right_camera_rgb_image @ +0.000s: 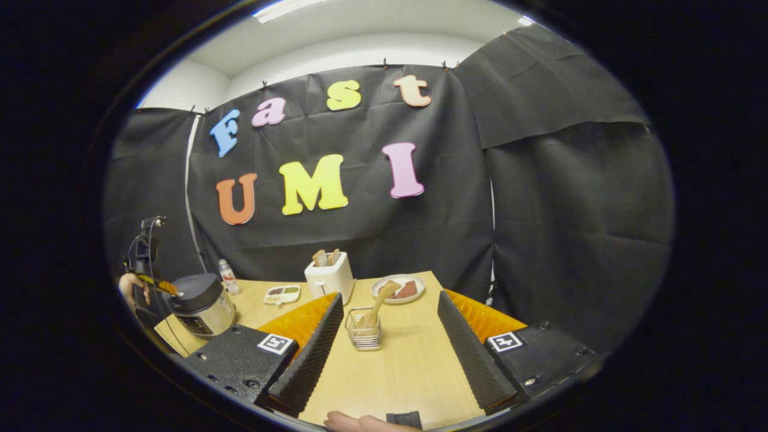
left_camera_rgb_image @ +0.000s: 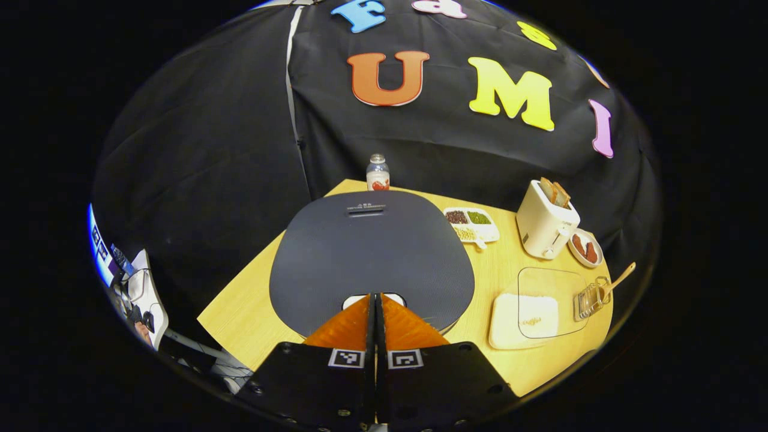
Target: Close the left gripper, press the button to open the rice cooker; take a wooden spoon from the chopstick holder with the right hand, scoop a spoonful of rice and pour it into the rice cooker, then put the wooden spoon back into the chopstick holder.
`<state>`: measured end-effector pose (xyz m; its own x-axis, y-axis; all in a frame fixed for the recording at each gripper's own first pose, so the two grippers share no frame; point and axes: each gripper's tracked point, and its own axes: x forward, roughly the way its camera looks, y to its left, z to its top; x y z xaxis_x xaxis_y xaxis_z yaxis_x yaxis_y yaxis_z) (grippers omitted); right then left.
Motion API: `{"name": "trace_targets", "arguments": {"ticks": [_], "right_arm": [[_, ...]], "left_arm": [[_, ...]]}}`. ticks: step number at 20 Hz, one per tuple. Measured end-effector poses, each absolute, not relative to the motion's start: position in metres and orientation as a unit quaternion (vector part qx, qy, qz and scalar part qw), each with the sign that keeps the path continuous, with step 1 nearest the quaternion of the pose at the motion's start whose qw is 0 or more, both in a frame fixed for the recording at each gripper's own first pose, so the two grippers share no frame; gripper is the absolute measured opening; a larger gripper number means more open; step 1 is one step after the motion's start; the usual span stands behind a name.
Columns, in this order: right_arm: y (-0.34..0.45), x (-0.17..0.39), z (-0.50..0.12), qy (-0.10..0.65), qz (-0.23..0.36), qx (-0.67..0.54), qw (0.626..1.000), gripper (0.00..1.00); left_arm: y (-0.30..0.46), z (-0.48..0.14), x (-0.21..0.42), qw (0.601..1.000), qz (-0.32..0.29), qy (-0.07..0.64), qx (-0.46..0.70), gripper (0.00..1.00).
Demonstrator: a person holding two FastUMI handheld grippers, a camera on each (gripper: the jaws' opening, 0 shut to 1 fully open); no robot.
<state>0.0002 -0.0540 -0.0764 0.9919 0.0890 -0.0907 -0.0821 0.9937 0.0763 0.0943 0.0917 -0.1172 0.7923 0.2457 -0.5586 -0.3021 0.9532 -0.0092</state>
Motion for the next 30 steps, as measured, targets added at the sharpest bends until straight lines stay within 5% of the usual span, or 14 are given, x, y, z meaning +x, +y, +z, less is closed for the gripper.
{"name": "trace_targets", "arguments": {"ticks": [2, 5, 9, 29, 30], "right_arm": [[-0.052, 0.0, -0.081, 0.048, 0.04, 0.027, 0.998, 1.0], [-0.046, 0.0, -0.089, 0.053, 0.042, 0.016, 0.998, 1.0], [-0.041, 0.008, -0.098, 0.059, 0.04, 0.018, 0.997, 1.0], [0.003, 0.216, -0.22, 0.15, 0.062, 0.128, 0.978, 1.0], [0.0, 0.224, -0.225, 0.152, 0.051, 0.127, 0.979, 0.93]], "left_arm": [[0.085, -0.083, 0.09, 0.964, 0.138, 0.224, -0.045, 0.01], [0.062, -0.041, 0.073, 0.978, 0.112, 0.168, -0.048, 0.21], [0.05, -0.027, 0.052, 0.987, 0.111, 0.12, 0.0, 0.97], [-0.007, -0.024, -0.066, 0.999, 0.037, 0.002, -0.027, 0.96], [-0.007, -0.023, -0.071, 0.999, 0.036, -0.003, -0.019, 0.96]]}}
